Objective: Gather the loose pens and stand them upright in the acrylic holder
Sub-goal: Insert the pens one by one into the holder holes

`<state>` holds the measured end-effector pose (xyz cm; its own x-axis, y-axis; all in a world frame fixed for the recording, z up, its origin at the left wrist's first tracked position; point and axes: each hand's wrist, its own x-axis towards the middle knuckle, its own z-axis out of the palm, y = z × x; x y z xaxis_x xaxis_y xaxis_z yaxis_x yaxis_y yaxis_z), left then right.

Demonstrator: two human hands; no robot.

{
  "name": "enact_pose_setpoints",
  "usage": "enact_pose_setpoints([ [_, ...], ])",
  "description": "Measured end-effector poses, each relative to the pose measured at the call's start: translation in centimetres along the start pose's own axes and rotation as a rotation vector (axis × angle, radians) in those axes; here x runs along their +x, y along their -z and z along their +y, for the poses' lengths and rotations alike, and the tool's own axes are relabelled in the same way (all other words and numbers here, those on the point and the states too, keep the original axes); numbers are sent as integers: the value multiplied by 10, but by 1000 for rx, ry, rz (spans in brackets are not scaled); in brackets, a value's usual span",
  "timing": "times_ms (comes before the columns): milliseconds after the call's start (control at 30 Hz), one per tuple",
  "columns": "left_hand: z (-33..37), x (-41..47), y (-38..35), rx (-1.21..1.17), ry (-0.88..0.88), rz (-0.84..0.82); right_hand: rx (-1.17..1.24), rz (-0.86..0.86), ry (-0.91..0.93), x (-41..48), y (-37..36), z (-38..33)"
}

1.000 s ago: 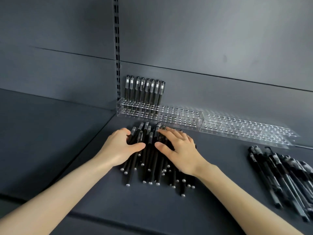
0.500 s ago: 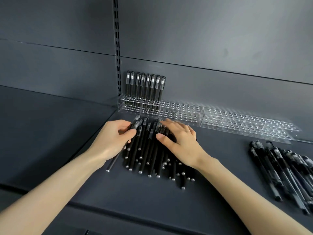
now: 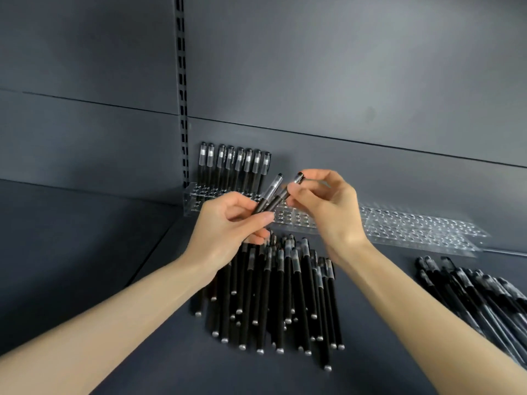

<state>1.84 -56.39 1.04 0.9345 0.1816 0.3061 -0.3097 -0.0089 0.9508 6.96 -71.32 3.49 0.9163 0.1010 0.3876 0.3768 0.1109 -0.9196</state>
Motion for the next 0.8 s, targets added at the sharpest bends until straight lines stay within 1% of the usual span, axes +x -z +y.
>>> enact_pose_setpoints([
  [67,-5,15,2,-2,-5,-20,-16,37,28,12,-4,-1],
  [133,-11,32,4,87,-13,-2,-46,128,109,30,-7,-3],
  [200,-19,50,8,159,-2,56,-167,214,233,48,-10,-2],
  [300,-27,70,12,172,-14,88,-394,290,352,68,-15,5],
  [400,-34,76,12,216,-73,100,-455,345,399,80,-17,10],
  [467,-39,77,10,199,-79,99,-465,343,401,88,-17,15],
  [633,-45,76,14,122,-69,66,-515,264,406,99,-20,31],
  [800,-49,78,16,109,-43,72,-559,168,351,102,-19,47],
])
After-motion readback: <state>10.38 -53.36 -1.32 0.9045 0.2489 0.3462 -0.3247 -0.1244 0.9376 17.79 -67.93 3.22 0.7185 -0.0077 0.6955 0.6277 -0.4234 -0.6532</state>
